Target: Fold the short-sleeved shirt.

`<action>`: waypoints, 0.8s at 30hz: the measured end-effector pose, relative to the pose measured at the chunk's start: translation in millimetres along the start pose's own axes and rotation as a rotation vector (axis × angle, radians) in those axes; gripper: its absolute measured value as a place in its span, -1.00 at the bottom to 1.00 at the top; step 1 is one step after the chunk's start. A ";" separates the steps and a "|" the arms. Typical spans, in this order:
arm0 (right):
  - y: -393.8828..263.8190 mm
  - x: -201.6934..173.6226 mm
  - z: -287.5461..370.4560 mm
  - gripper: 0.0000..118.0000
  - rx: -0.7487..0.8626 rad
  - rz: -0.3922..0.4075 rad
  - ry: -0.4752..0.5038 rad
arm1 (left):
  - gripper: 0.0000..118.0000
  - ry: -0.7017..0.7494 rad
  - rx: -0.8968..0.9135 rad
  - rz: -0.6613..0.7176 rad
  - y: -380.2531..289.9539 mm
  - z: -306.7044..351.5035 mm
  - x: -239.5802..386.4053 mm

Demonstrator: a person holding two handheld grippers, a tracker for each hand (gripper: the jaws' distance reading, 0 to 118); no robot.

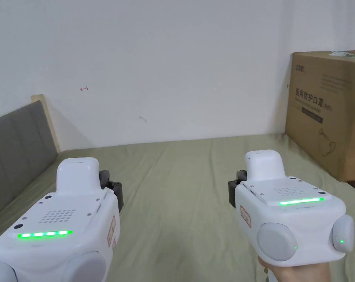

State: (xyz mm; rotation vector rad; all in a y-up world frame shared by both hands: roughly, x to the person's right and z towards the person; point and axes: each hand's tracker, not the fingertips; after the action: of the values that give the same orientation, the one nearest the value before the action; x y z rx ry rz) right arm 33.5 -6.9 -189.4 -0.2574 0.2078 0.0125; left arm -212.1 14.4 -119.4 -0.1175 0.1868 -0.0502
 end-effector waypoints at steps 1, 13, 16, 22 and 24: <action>-0.6 -0.9 1.4 -1.00 0.010 0.001 0.001 | -1.00 0.009 0.014 -0.016 -1.8 0.6 0.4; -0.6 -6.2 6.1 -1.00 0.028 0.032 0.008 | -1.00 0.027 0.006 -0.062 -4.7 1.0 12.7; 0.3 -7.0 6.4 -1.00 0.034 0.033 0.007 | -0.98 0.049 0.020 -0.079 -5.0 0.9 17.0; 3.8 -3.3 14.4 -0.32 0.048 0.026 -0.016 | 0.80 0.025 -0.002 -0.038 -4.5 -4.8 13.8; 2.8 -1.2 15.7 0.41 0.045 0.007 0.005 | 0.82 0.038 0.012 -0.006 -4.8 -3.5 12.2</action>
State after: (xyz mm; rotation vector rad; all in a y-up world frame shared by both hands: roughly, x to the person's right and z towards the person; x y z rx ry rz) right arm 35.4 -0.2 -175.0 -0.2118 0.2142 0.0144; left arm -200.9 8.6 -124.4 -0.1052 0.2243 -0.0598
